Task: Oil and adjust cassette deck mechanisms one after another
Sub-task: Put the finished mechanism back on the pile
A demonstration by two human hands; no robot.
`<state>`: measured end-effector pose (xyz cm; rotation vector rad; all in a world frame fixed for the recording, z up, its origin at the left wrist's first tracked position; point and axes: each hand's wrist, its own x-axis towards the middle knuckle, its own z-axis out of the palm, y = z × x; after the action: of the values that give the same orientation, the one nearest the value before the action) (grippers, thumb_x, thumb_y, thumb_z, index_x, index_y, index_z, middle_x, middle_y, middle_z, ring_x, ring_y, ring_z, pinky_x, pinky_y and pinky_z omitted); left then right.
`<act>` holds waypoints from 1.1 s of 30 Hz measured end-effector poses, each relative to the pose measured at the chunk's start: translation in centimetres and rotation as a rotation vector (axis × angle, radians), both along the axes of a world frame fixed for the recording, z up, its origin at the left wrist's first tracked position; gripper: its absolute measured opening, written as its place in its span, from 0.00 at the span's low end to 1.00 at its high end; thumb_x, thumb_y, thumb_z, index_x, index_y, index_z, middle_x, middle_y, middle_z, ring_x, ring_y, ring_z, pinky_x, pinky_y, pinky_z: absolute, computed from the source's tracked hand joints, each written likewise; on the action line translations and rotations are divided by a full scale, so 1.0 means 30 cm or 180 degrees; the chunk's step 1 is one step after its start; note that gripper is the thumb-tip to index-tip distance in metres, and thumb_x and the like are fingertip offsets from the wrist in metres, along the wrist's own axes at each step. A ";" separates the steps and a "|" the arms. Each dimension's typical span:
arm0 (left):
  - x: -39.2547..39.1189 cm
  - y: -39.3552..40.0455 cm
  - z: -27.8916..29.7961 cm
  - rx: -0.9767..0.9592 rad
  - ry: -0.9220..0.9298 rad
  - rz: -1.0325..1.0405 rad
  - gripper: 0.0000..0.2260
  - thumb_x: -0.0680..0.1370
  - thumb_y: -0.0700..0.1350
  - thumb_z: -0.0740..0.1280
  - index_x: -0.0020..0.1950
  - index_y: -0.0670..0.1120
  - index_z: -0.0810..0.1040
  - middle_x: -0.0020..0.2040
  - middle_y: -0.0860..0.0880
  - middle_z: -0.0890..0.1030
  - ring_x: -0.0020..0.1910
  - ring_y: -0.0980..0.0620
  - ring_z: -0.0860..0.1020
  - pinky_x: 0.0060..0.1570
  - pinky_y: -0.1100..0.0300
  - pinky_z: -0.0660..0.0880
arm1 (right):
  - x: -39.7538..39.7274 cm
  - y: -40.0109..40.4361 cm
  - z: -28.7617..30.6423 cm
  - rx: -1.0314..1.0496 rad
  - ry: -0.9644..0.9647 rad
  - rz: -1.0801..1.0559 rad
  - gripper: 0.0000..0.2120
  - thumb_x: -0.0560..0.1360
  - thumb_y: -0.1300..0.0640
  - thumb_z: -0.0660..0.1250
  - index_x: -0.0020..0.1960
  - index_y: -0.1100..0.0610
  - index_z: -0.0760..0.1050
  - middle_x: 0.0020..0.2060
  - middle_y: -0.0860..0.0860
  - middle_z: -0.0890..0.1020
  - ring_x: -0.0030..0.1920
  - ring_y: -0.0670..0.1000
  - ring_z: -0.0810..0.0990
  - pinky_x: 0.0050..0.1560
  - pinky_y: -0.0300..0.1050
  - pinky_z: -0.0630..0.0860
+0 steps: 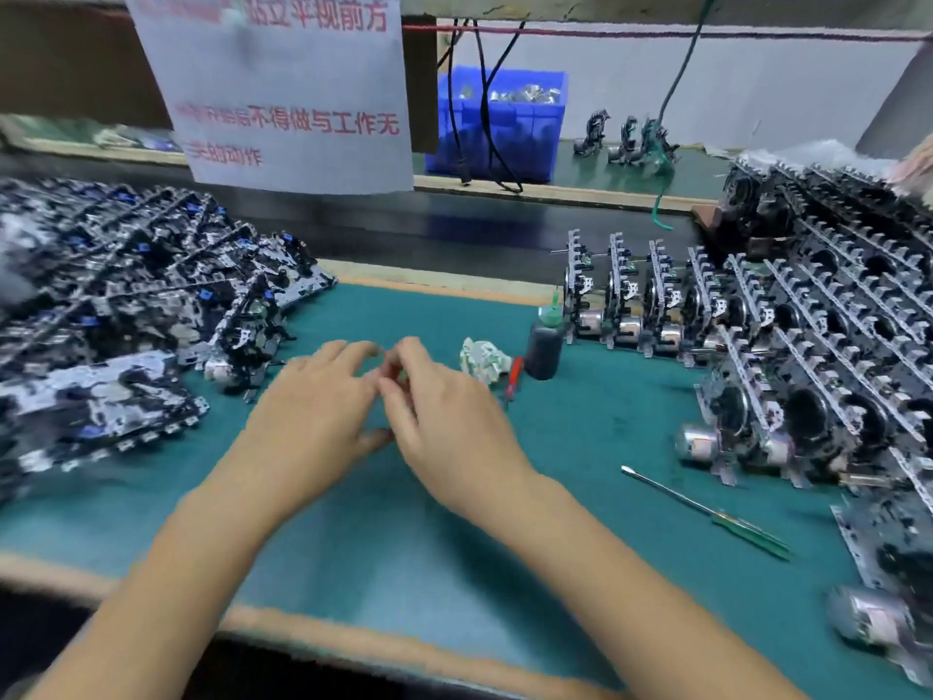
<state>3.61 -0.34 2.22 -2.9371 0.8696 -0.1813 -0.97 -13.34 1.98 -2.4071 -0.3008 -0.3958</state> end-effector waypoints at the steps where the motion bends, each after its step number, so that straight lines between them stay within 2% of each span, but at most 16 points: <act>1: 0.009 0.068 0.009 0.0102 -0.0029 0.0226 0.27 0.75 0.58 0.64 0.72 0.51 0.65 0.72 0.50 0.63 0.71 0.50 0.63 0.65 0.56 0.63 | 0.039 0.051 -0.016 0.0088 0.0192 0.0129 0.08 0.80 0.55 0.57 0.54 0.59 0.69 0.47 0.56 0.80 0.47 0.61 0.77 0.44 0.55 0.70; 3: 0.024 0.199 0.027 -0.0081 -0.0126 0.0577 0.33 0.71 0.58 0.71 0.72 0.49 0.66 0.71 0.47 0.67 0.69 0.45 0.66 0.64 0.50 0.66 | 0.117 0.149 -0.044 0.0164 0.0560 0.0307 0.09 0.80 0.57 0.58 0.56 0.59 0.71 0.51 0.57 0.80 0.52 0.61 0.76 0.51 0.54 0.70; 5: 0.035 0.301 0.036 -0.0197 -0.0156 0.0907 0.36 0.67 0.56 0.75 0.71 0.45 0.68 0.67 0.44 0.71 0.65 0.41 0.70 0.59 0.44 0.69 | 0.184 0.234 -0.067 0.0315 0.0764 0.0384 0.10 0.79 0.57 0.60 0.59 0.58 0.70 0.54 0.56 0.78 0.55 0.60 0.75 0.53 0.52 0.70; 7: 0.053 0.360 0.027 -0.0400 -0.0189 0.1155 0.34 0.67 0.54 0.76 0.69 0.42 0.70 0.64 0.41 0.73 0.61 0.38 0.72 0.56 0.42 0.71 | 0.248 0.295 -0.071 0.0531 0.0742 0.0288 0.15 0.77 0.59 0.63 0.62 0.56 0.65 0.57 0.56 0.73 0.55 0.61 0.74 0.52 0.53 0.69; 9: 0.078 0.379 0.008 -0.0668 -0.0149 0.1374 0.32 0.71 0.53 0.73 0.69 0.41 0.68 0.64 0.40 0.72 0.61 0.38 0.72 0.54 0.43 0.72 | 0.302 0.334 -0.061 0.0504 0.0576 0.0206 0.24 0.74 0.65 0.62 0.67 0.53 0.62 0.57 0.57 0.70 0.51 0.63 0.74 0.45 0.52 0.67; 11: 0.113 0.370 -0.010 -0.1025 -0.0079 0.1446 0.30 0.73 0.53 0.70 0.70 0.41 0.66 0.65 0.40 0.72 0.61 0.39 0.73 0.56 0.44 0.71 | 0.349 0.354 -0.052 -0.0169 0.0228 0.0231 0.32 0.72 0.67 0.64 0.73 0.49 0.59 0.61 0.56 0.67 0.55 0.60 0.71 0.44 0.53 0.68; 12: 0.134 0.360 -0.019 -0.1206 -0.0054 0.1439 0.29 0.75 0.52 0.70 0.70 0.41 0.66 0.65 0.40 0.72 0.61 0.39 0.73 0.57 0.45 0.70 | 0.370 0.359 -0.052 -0.0701 -0.0036 0.0221 0.32 0.73 0.65 0.65 0.73 0.49 0.59 0.64 0.55 0.66 0.59 0.58 0.69 0.48 0.53 0.70; 14: 0.175 0.334 -0.029 -0.1469 -0.0066 0.1486 0.25 0.76 0.49 0.68 0.70 0.41 0.69 0.63 0.38 0.75 0.60 0.38 0.74 0.56 0.47 0.69 | 0.409 0.359 -0.054 -0.1582 -0.0596 0.0216 0.24 0.77 0.59 0.61 0.71 0.51 0.62 0.69 0.53 0.64 0.66 0.55 0.65 0.57 0.49 0.69; 15: 0.192 0.322 -0.030 -0.1547 -0.0129 0.1563 0.22 0.77 0.48 0.67 0.68 0.42 0.71 0.60 0.37 0.78 0.58 0.38 0.75 0.54 0.48 0.70 | 0.429 0.356 -0.055 -0.1817 -0.0810 0.0247 0.19 0.78 0.57 0.57 0.69 0.52 0.64 0.70 0.52 0.65 0.67 0.54 0.64 0.59 0.47 0.67; 18: 0.219 0.296 -0.024 -0.1711 -0.0440 0.1682 0.16 0.77 0.46 0.66 0.62 0.43 0.78 0.49 0.38 0.83 0.51 0.38 0.79 0.49 0.50 0.72 | 0.486 0.331 -0.047 -0.2111 -0.1188 0.0420 0.15 0.80 0.58 0.51 0.65 0.54 0.66 0.67 0.49 0.69 0.68 0.51 0.64 0.62 0.45 0.63; 21: 0.226 0.281 -0.011 -0.1627 -0.0519 0.1355 0.12 0.77 0.44 0.67 0.58 0.42 0.82 0.45 0.38 0.83 0.46 0.38 0.80 0.48 0.51 0.71 | 0.506 0.285 -0.033 -0.2272 -0.1247 0.0576 0.16 0.79 0.59 0.52 0.66 0.54 0.66 0.66 0.48 0.72 0.69 0.51 0.64 0.63 0.44 0.62; 23: 0.217 0.276 0.005 -0.1464 -0.0507 0.1206 0.12 0.78 0.44 0.66 0.59 0.43 0.81 0.45 0.38 0.84 0.47 0.38 0.80 0.49 0.51 0.70 | 0.492 0.246 -0.021 -0.2239 -0.1201 0.0589 0.16 0.79 0.59 0.54 0.66 0.53 0.66 0.64 0.48 0.74 0.69 0.52 0.66 0.64 0.45 0.62; 26: 0.175 0.267 0.037 -0.1455 -0.0453 0.0939 0.11 0.79 0.44 0.65 0.58 0.44 0.82 0.46 0.39 0.84 0.46 0.39 0.80 0.49 0.53 0.70 | 0.440 0.176 0.028 -0.1932 -0.0839 0.0749 0.16 0.77 0.61 0.62 0.63 0.54 0.68 0.59 0.50 0.77 0.61 0.53 0.73 0.54 0.45 0.66; 28: 0.132 0.245 0.062 -0.1513 -0.0453 0.0594 0.09 0.78 0.43 0.66 0.55 0.44 0.83 0.43 0.40 0.85 0.40 0.42 0.81 0.42 0.55 0.71 | 0.378 0.117 0.062 -0.1666 -0.0508 0.0888 0.16 0.75 0.59 0.67 0.62 0.54 0.70 0.57 0.50 0.78 0.58 0.53 0.74 0.49 0.46 0.67; 30: 0.082 0.205 0.083 -0.1575 -0.0504 0.0122 0.08 0.77 0.41 0.69 0.53 0.45 0.84 0.40 0.42 0.85 0.34 0.45 0.79 0.35 0.58 0.70 | 0.291 0.042 0.077 -0.1451 -0.0350 0.0822 0.15 0.74 0.56 0.69 0.60 0.53 0.71 0.54 0.49 0.79 0.56 0.54 0.74 0.50 0.48 0.70; 33: 0.005 0.123 0.099 -0.1651 -0.0368 -0.0629 0.09 0.76 0.45 0.68 0.54 0.47 0.84 0.44 0.49 0.85 0.40 0.47 0.81 0.39 0.55 0.75 | 0.124 -0.091 0.079 -0.1110 -0.0318 0.0571 0.12 0.72 0.56 0.71 0.53 0.54 0.73 0.48 0.48 0.79 0.51 0.53 0.74 0.47 0.52 0.72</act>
<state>3.77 3.35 5.20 -3.2419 1.2581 -0.6773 2.77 -16.08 4.35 -2.6729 -0.6740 -0.4094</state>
